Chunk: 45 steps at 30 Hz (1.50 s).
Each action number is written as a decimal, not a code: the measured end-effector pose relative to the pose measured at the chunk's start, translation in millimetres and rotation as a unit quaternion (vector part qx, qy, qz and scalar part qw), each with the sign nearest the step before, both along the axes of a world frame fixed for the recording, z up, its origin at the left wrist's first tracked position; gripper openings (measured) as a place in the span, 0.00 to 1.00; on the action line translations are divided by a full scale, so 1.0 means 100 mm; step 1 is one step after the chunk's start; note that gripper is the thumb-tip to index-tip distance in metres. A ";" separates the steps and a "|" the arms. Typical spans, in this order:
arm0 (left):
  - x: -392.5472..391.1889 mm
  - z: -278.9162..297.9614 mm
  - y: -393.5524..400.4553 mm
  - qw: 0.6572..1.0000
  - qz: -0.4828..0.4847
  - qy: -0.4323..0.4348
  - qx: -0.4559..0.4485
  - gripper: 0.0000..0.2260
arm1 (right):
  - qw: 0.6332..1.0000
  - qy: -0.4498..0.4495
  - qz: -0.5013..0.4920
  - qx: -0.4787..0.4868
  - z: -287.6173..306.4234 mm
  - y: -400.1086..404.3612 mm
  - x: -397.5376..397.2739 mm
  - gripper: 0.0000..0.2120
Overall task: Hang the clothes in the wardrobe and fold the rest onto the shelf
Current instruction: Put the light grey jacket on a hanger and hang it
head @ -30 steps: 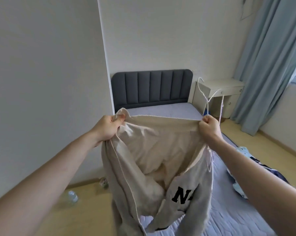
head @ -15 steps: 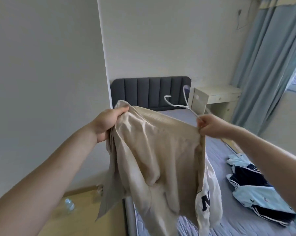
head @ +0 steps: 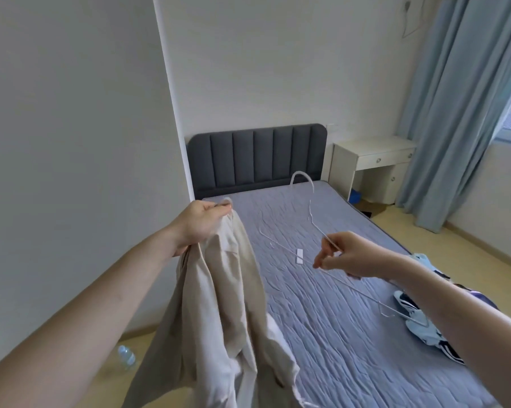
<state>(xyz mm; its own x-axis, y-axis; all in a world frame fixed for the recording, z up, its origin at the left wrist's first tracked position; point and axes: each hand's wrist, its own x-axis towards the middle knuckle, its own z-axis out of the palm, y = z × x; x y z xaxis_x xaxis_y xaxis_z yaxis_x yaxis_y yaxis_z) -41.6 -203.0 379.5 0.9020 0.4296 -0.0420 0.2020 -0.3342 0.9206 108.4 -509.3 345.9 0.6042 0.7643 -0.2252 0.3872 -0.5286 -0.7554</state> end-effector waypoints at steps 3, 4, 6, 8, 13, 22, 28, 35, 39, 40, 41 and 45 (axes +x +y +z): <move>-0.05 -0.20 0.12 0.999 0.000 0.021 0.039 0.23 | 0.997 -0.029 -0.001 0.067 0.10 -0.02 -0.16 0.07; -0.06 -0.26 0.18 0.998 0.005 0.026 0.051 0.24 | 0.995 -0.062 0.008 0.075 0.14 -0.03 -0.21 0.07; -0.11 -0.32 0.24 0.996 0.012 0.032 0.084 0.24 | 0.989 -0.133 0.023 0.058 0.19 -0.05 -0.31 0.09; -0.15 -0.35 0.30 0.992 0.011 0.038 0.121 0.23 | 0.984 -0.170 0.036 0.030 0.23 -0.09 -0.39 0.10; -0.21 -0.41 0.47 0.980 0.039 0.062 0.186 0.21 | 0.985 -0.162 -0.003 0.061 0.18 -0.07 -0.51 0.12; -0.20 -0.39 0.52 0.959 0.107 0.061 0.254 0.22 | 0.985 -0.153 -0.027 0.072 0.05 -0.07 -0.67 0.12; -0.14 -0.28 0.44 0.951 0.111 0.035 0.286 0.23 | 0.987 -0.145 -0.011 0.068 -0.09 -0.05 -0.73 0.13; -0.05 -0.04 0.03 0.934 0.050 -0.075 0.346 0.24 | 0.994 -0.093 0.002 0.063 -0.46 0.28 -0.85 0.14; -0.03 0.11 0.04 0.918 0.048 -0.106 0.380 0.23 | 0.991 -0.118 0.006 0.069 -0.43 0.36 -0.83 0.13; -0.04 0.14 0.10 0.914 0.059 -0.099 0.389 0.23 | 0.990 -0.121 0.003 0.077 -0.38 0.33 -0.83 0.13; -0.05 0.16 0.18 0.910 0.071 -0.087 0.399 0.23 | 0.989 -0.123 -0.003 0.088 -0.32 0.28 -0.82 0.13; -0.12 0.14 0.46 0.902 0.129 -0.036 0.410 0.23 | 0.986 -0.103 -0.035 0.127 -0.16 -0.04 -0.80 0.13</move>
<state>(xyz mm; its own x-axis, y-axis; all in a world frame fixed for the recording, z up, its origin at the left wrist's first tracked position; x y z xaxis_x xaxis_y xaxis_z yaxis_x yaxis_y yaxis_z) -53.6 -156.7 393.3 0.7553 0.4856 0.4402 0.3199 -0.8593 0.3992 28.5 -512.9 330.2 0.6702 0.7354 0.1001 0.5151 -0.3638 -0.7761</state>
